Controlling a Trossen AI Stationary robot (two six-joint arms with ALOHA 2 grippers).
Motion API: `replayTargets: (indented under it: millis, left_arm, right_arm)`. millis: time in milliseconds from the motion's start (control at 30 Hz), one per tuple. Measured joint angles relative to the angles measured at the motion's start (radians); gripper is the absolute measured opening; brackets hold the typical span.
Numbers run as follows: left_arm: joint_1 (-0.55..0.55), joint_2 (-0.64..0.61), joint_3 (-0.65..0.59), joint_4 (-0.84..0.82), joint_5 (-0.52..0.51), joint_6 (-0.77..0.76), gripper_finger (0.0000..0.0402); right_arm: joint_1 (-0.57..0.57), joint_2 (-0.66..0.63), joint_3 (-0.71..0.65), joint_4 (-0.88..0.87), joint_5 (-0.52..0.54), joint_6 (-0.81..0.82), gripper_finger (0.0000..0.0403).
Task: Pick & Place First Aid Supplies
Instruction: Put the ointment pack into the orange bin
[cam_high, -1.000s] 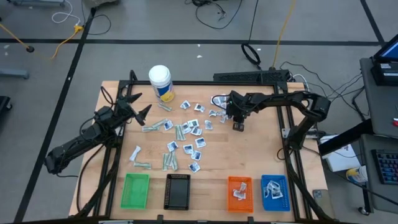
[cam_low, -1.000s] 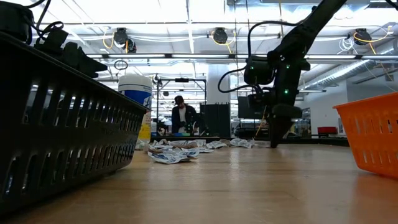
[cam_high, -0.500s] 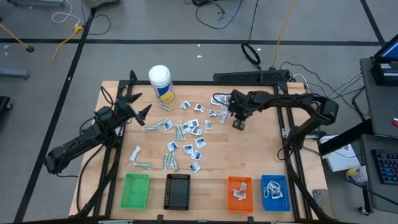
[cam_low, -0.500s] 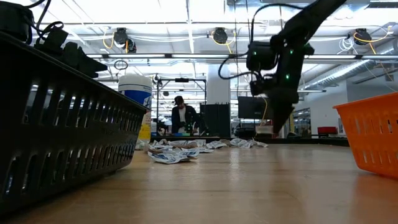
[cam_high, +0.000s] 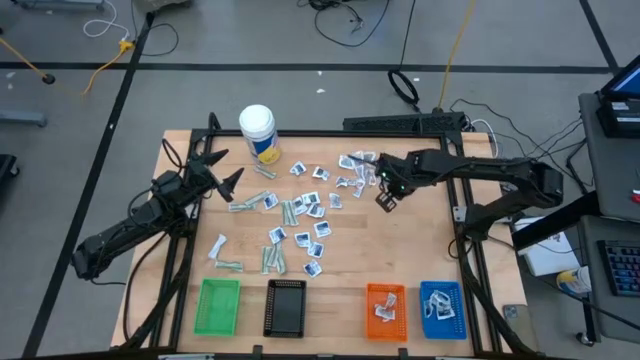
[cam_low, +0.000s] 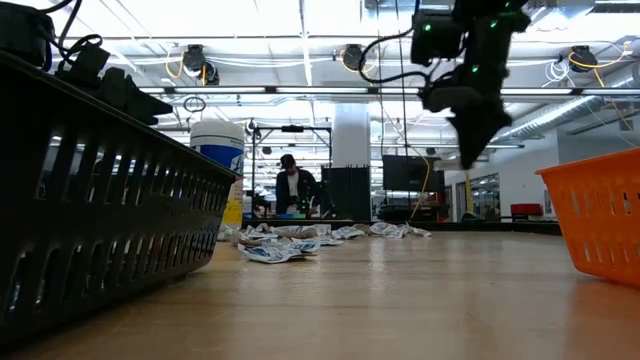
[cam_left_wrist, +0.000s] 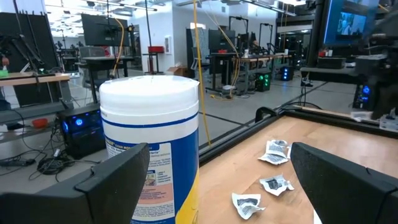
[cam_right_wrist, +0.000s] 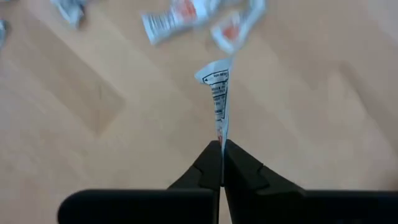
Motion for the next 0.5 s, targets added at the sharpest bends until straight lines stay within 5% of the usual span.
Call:
replayTargets:
  millis: [500]
  left_arm:
    - [0.0,0.0,0.0,0.0,0.0,0.0,0.0397]
  right_arm:
    - [0.465,-0.013,0.0,-0.071,-0.003,0.525,0.0]
